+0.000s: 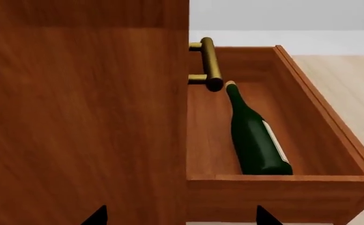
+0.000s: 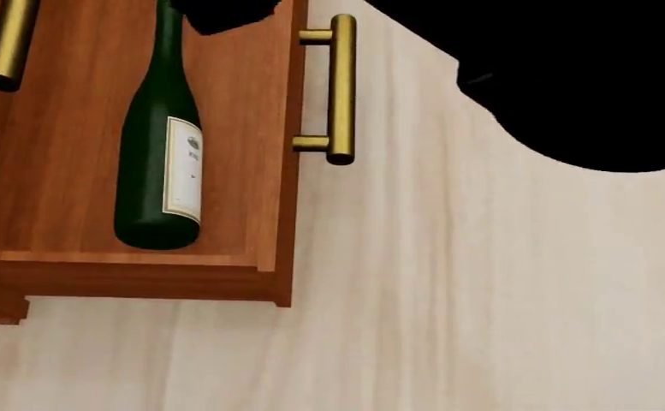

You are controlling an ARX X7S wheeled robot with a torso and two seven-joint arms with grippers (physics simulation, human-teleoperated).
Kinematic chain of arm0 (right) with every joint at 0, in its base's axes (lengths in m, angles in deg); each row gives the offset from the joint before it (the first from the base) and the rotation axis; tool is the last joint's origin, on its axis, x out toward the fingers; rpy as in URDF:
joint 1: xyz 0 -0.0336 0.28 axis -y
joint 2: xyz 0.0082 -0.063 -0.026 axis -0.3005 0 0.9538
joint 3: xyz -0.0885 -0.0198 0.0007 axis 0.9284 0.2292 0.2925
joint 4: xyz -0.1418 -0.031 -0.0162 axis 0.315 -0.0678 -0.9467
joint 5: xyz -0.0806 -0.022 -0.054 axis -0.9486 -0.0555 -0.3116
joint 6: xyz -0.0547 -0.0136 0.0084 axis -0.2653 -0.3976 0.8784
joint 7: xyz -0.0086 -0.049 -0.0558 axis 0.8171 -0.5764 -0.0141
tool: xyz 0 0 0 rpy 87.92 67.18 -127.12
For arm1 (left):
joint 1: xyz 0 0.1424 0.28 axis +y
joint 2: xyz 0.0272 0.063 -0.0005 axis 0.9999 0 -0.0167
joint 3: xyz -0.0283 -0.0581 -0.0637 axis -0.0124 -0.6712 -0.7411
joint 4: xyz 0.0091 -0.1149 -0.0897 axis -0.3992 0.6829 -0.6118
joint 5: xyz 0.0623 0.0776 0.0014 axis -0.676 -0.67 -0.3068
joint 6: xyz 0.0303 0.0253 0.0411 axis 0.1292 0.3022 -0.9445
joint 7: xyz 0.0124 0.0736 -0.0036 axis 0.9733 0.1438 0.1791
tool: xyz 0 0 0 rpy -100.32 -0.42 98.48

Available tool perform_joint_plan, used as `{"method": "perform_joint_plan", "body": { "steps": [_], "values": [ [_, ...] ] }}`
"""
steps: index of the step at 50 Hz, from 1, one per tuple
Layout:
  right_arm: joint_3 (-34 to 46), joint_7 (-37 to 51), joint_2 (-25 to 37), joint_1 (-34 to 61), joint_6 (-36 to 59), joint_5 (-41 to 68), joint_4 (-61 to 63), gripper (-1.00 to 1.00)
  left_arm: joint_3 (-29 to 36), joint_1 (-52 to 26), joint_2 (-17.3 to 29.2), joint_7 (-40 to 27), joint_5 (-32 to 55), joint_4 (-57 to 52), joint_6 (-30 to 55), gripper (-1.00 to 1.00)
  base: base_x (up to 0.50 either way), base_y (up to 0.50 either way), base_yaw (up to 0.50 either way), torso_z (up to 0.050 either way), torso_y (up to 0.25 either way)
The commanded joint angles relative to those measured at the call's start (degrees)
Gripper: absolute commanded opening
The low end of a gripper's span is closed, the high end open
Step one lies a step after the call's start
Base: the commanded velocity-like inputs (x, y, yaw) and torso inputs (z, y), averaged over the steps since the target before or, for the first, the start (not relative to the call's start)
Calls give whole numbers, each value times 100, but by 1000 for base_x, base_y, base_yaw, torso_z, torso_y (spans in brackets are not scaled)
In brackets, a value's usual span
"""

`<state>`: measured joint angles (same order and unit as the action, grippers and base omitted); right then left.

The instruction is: Put the wine bottle in the bottom drawer of the cabinet.

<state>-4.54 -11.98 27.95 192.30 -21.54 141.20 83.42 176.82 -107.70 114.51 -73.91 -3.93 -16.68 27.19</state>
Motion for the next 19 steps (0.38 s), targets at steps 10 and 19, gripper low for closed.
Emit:
{"method": "perform_joint_plan", "body": {
  "steps": [10,19],
  "values": [
    [-261,1392,1520,-387,-559,-111,2380,100,-437,373,-182,-23,-12,-3,17,100,0,0,0,0,0],
    [-292,1765,2054,-505,-613,-91,3139,100,-544,431,-229,-23,82,-3,4,100,0,0,0,0,0]
  ]
}}
